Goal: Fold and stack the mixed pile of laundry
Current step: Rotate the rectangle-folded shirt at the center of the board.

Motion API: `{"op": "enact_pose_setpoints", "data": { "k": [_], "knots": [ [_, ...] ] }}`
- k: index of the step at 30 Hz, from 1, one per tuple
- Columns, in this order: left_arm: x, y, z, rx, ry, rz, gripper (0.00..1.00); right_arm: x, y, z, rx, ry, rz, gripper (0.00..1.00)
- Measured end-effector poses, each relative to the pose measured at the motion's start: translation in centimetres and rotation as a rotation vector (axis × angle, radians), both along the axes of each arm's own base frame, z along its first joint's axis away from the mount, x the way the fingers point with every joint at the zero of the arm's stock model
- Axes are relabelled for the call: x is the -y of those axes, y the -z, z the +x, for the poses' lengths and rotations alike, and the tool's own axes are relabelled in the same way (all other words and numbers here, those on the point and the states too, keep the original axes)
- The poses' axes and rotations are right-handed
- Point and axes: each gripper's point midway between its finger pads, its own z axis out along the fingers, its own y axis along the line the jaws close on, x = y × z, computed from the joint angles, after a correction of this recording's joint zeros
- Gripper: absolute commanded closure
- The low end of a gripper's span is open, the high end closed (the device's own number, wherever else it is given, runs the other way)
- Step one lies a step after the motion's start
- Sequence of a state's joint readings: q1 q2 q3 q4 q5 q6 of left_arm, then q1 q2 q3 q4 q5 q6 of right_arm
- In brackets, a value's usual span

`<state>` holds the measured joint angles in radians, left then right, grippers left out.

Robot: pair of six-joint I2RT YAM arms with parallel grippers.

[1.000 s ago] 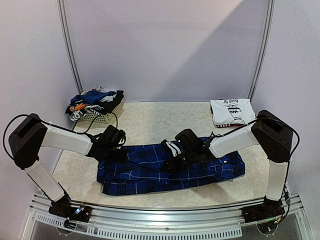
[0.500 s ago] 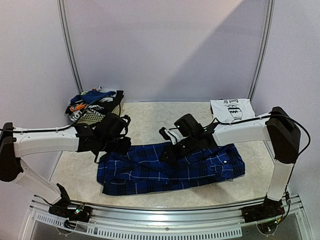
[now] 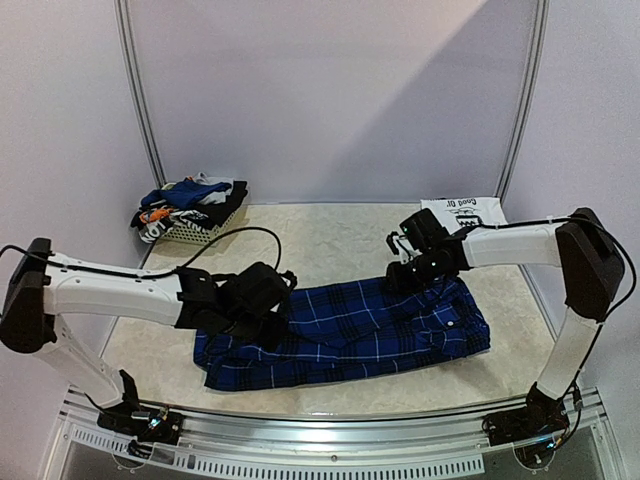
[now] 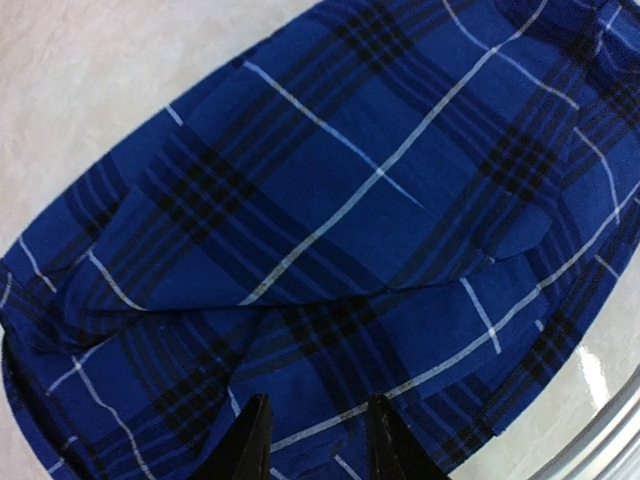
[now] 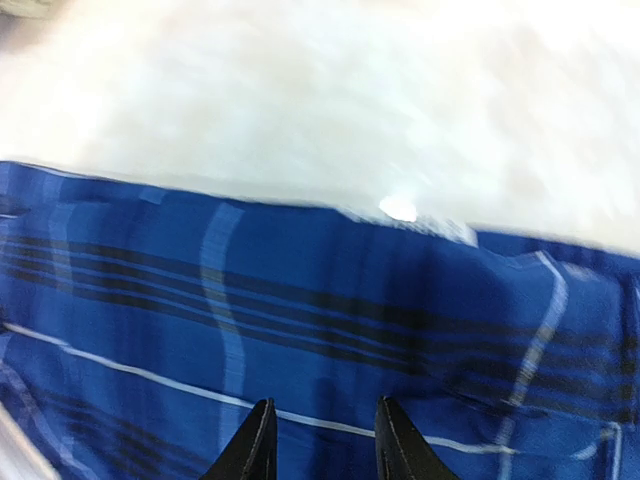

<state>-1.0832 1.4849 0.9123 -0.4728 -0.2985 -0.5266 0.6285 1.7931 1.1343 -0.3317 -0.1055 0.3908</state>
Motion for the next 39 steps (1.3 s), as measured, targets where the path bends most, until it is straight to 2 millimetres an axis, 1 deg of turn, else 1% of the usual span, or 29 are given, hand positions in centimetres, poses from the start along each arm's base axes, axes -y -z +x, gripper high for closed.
{"op": "enact_pose_setpoints", "data": {
  "k": [4, 6, 8, 11, 15, 19, 21, 24, 27, 28, 31, 32, 33, 34, 36, 38, 39],
  "knots": [
    [0.1, 3.2, -0.5, -0.057, 0.0, 0.036, 0.69, 2.2, 2.5, 0.1, -0.018, 0.05, -0.123, 0.66],
    [0.0, 4.2, -0.7, -0.075, -0.001, 0.051, 0.69, 3.2, 3.9, -0.1, -0.032, 0.068, -0.18, 0.66],
    [0.1, 5.0, -0.8, -0.086, -0.001, 0.057, 0.7, 3.9, 4.8, -0.3, -0.042, 0.077, -0.216, 0.66],
    [0.1, 6.0, -0.8, -0.096, -0.002, 0.067, 0.72, 4.4, 4.8, -0.2, -0.03, 0.091, -0.238, 0.66],
    [-0.4, 7.7, -0.2, -0.109, -0.021, 0.085, 0.73, 4.7, 5.0, -0.3, -0.02, 0.102, -0.245, 0.66],
    [-0.5, 7.7, 1.7, -0.09, -0.054, 0.057, 0.74, 5.3, 5.1, -0.8, -0.012, 0.127, -0.239, 0.66],
    [-0.8, 7.8, 3.4, -0.08, -0.077, 0.048, 0.74, 5.7, 5.1, -1.3, -0.015, 0.138, -0.231, 0.66],
    [-1.5, 7.8, 6.6, -0.069, -0.12, 0.041, 0.74, 5.6, 5.1, -2.2, -0.022, 0.145, -0.219, 0.66],
    [-2.2, 7.7, 10.9, -0.063, -0.159, 0.042, 0.74, 5.2, 5.0, -3.1, -0.03, 0.142, -0.212, 0.66],
    [-2.3, 7.8, 12.1, -0.063, -0.168, 0.048, 0.74, 4.8, 5.0, -3.5, -0.032, 0.135, -0.207, 0.66],
    [-2.5, 7.7, 16.6, -0.065, -0.189, 0.069, 0.75, 3.3, 5.0, -5.0, -0.048, 0.106, -0.174, 0.65],
    [-2.6, 7.7, 17.9, -0.066, -0.193, 0.075, 0.74, 2.6, 5.0, -5.7, -0.056, 0.091, -0.151, 0.65],
    [-2.5, 7.6, 19.8, -0.066, -0.2, 0.081, 0.75, 1.9, 4.9, -6.6, -0.067, 0.074, -0.122, 0.65],
    [-2.5, 7.6, 21.0, -0.068, -0.203, 0.08, 0.75, 1.2, 4.8, -7.5, -0.079, 0.054, -0.096, 0.65],
    [-2.4, 7.5, 23.7, -0.066, -0.207, 0.072, 0.76, -0.5, 4.7, -10.1, -0.117, 0.001, -0.043, 0.64],
    [-2.2, 7.3, 25.6, -0.069, -0.202, 0.062, 0.76, -2.0, 4.6, -12.3, -0.153, -0.052, 0.0, 0.63],
    [-2.1, 7.3, 26.2, -0.072, -0.195, 0.061, 0.76, -2.7, 4.5, -13.3, -0.172, -0.078, 0.025, 0.63]
  ]
}}
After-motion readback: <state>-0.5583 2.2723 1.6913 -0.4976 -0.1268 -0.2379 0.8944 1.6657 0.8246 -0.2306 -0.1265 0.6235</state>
